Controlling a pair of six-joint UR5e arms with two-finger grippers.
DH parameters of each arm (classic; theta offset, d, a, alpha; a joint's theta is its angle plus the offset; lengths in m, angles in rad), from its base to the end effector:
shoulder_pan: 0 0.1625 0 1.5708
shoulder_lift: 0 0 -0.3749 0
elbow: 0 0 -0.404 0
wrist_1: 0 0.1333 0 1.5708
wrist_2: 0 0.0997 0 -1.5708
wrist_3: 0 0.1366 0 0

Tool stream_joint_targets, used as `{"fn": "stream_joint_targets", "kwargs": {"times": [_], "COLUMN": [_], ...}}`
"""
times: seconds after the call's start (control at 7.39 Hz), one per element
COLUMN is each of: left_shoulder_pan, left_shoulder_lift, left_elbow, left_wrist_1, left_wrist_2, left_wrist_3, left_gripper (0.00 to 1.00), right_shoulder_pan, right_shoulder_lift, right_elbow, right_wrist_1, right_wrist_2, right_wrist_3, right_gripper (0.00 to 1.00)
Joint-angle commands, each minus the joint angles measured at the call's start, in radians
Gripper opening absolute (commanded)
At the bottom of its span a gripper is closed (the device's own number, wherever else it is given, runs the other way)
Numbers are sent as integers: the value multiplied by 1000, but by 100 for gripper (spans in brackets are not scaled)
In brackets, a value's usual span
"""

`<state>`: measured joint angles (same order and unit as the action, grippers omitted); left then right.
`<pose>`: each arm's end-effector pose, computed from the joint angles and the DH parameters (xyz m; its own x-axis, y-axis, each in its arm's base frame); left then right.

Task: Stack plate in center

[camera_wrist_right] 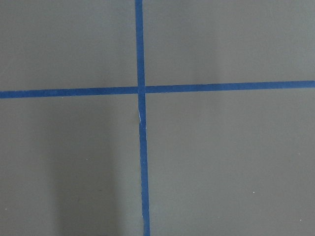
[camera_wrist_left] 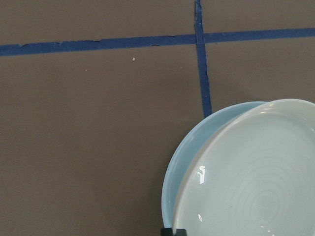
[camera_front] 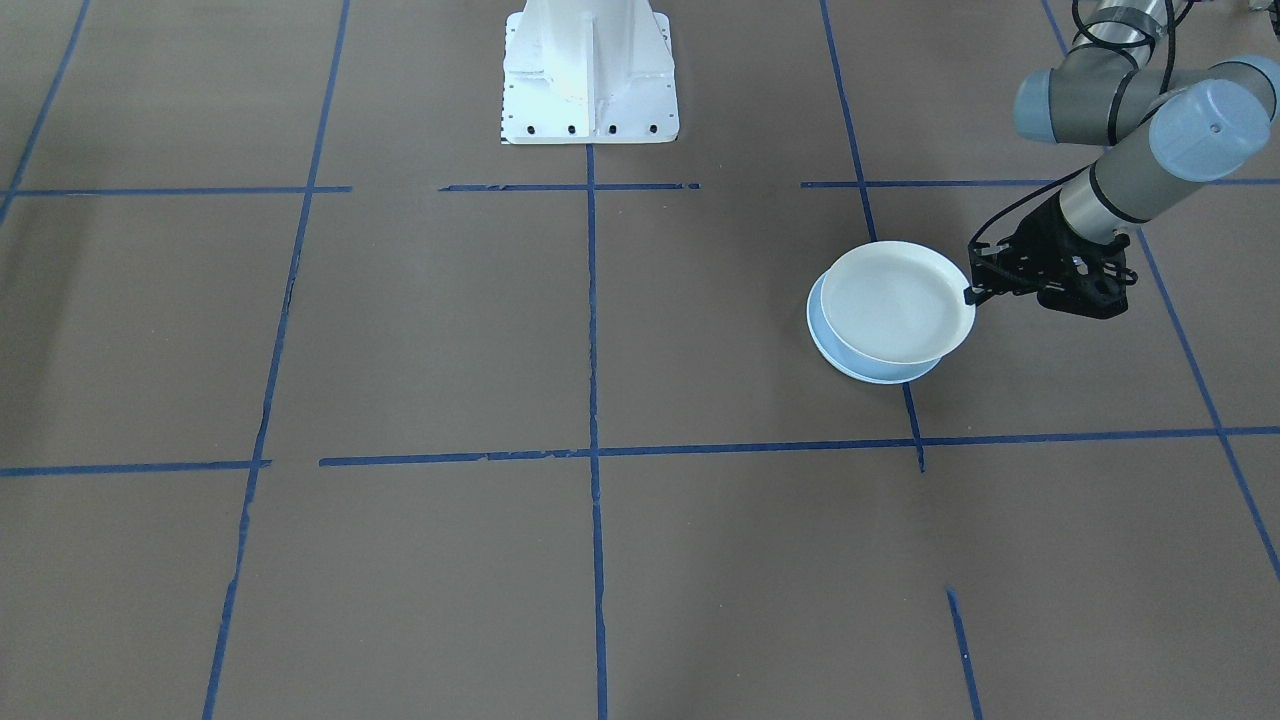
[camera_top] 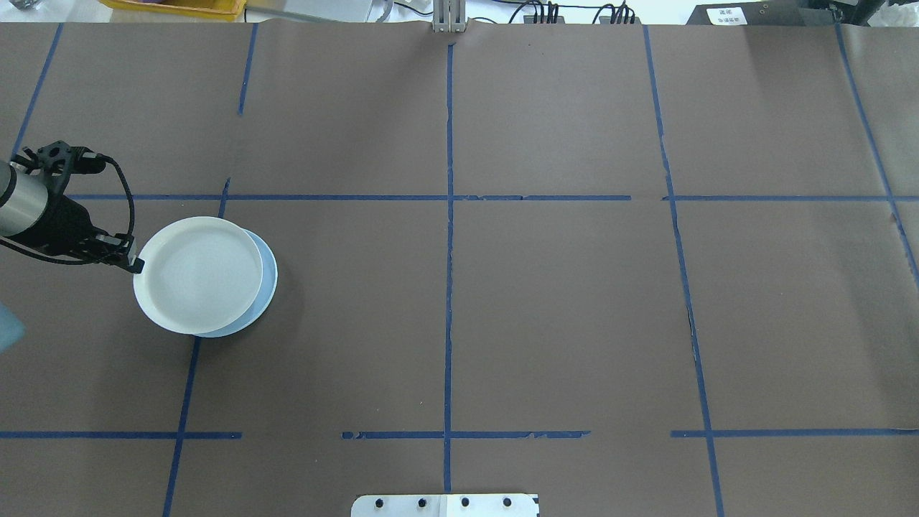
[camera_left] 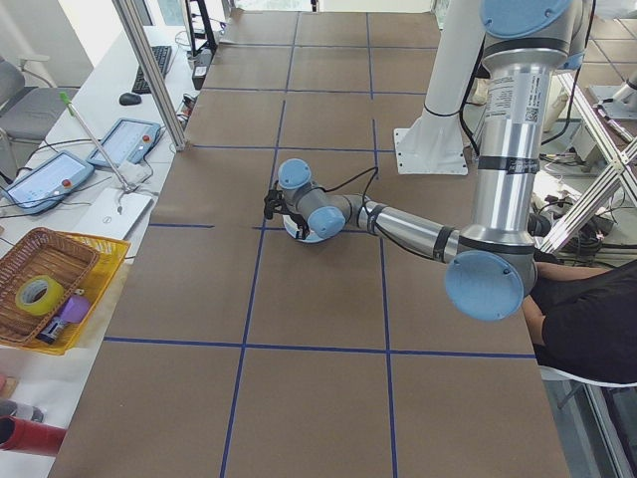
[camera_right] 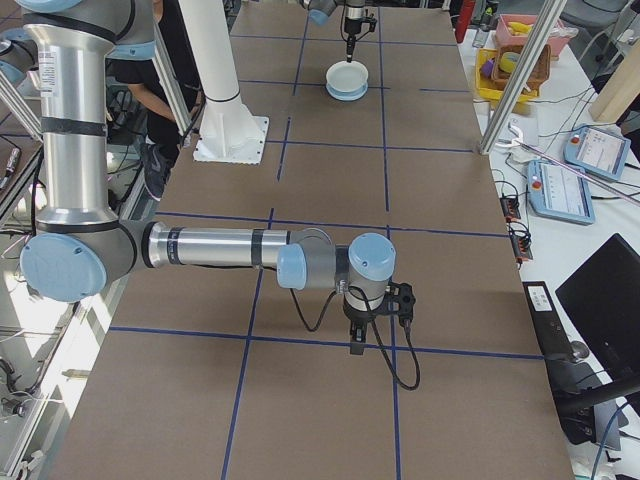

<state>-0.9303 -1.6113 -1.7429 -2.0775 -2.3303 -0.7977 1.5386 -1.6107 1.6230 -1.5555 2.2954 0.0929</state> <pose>0.2974 -0.4647 0.4607 0.5385 0.1250 -0.8333 -0.0918 0.9918 0.0894 0.0269 -0.4926 0.6316 0.7475 0.0505 0.6623 -0.0373 0.9987 -0.0340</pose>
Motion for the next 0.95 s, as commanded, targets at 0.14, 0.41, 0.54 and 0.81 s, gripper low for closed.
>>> {"fn": "stream_joint_targets", "kwargs": {"times": [0.14, 0.41, 0.54, 0.81], "left_shoulder_pan": [2, -13, -45, -163], "left_shoulder_lift": [7, 5, 4, 7], "left_elbow": [-7, -21, -32, -52], "left_wrist_1": [-13, -12, -12, 2], "left_wrist_2": [-9, -9, -9, 2], "left_wrist_3": [-2, 1, 5, 183], "left_gripper": [100, 100, 100, 100], "right_shoulder_pan": [0, 2, 0, 0], "right_shoulder_lift": [0, 0, 0, 0], "right_elbow": [0, 0, 0, 0], "right_wrist_1": [0, 0, 0, 0], "right_wrist_2": [1, 1, -1, 1], "right_wrist_3": [-1, -1, 1, 1], "right_gripper": [100, 100, 100, 100]}}
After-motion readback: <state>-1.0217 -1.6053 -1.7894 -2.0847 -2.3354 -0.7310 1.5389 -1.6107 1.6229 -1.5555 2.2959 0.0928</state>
